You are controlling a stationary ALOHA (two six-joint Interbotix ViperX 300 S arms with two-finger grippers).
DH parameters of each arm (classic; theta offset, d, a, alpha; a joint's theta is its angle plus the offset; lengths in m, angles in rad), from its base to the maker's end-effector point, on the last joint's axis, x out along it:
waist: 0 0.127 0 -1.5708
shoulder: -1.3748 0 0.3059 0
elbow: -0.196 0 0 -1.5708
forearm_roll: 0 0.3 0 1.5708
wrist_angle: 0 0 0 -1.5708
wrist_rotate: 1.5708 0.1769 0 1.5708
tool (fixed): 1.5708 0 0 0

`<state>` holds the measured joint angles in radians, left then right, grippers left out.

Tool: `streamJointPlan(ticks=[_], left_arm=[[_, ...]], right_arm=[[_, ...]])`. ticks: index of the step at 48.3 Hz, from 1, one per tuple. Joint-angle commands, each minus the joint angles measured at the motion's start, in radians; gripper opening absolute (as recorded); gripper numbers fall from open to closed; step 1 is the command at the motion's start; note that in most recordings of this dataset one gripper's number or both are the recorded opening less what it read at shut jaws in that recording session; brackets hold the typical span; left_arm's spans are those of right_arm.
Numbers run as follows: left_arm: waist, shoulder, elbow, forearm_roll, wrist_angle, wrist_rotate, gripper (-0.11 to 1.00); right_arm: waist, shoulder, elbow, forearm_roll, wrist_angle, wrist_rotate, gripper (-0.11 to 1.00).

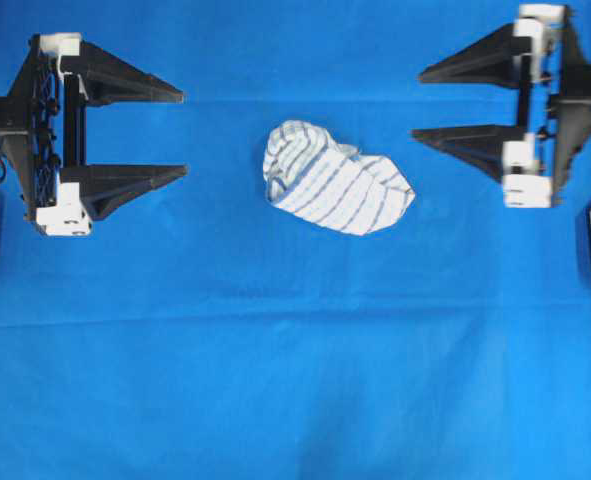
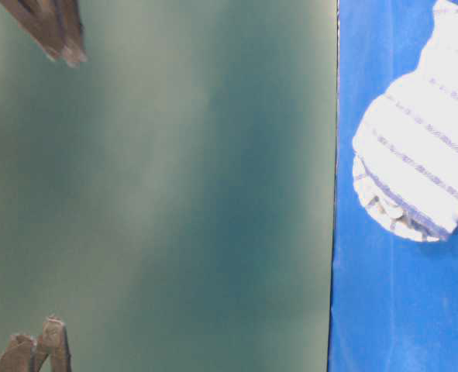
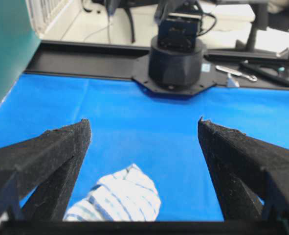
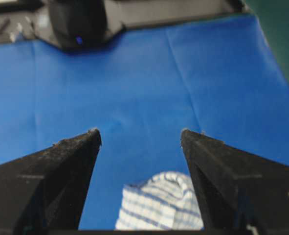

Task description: Hand over the towel.

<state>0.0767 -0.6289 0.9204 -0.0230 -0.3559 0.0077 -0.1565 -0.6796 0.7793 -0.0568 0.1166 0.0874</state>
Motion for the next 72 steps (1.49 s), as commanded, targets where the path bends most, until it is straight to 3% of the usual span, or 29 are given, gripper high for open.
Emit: streamJointPlan(ticks=[1,17,29,40,55,65,72], left_arm=[[0.002,-0.003,-0.011,0.000,-0.005,0.002,0.94],[0.006,-0.005,-0.009,0.000,-0.005,0.002,0.94],[0.006,-0.143,0.044,0.000,0.023,0.005,0.93],[0.026,-0.344,0.152,0.000,0.101,0.051,0.93],[0.058,-0.589,0.336,0.000,0.198,0.051,0.93],[0.083,-0.683,0.454,-0.002,0.239,0.046,0.93],[0.084,-0.701,0.477,-0.002,0.239,0.046,0.93]], right_arm=[[0.000,-0.008,-0.002,0.000,-0.028,-0.002,0.70],[0.000,0.012,-0.003,-0.002,-0.052,-0.005,0.70],[0.000,-0.095,0.029,-0.002,0.015,-0.005,0.70],[0.000,-0.298,0.144,-0.002,0.064,-0.005,0.70],[-0.035,-0.591,0.365,-0.002,0.100,-0.002,0.70],[-0.060,-0.663,0.506,0.005,0.052,0.009,0.70],[-0.061,-0.660,0.517,0.008,0.035,0.012,0.70]])
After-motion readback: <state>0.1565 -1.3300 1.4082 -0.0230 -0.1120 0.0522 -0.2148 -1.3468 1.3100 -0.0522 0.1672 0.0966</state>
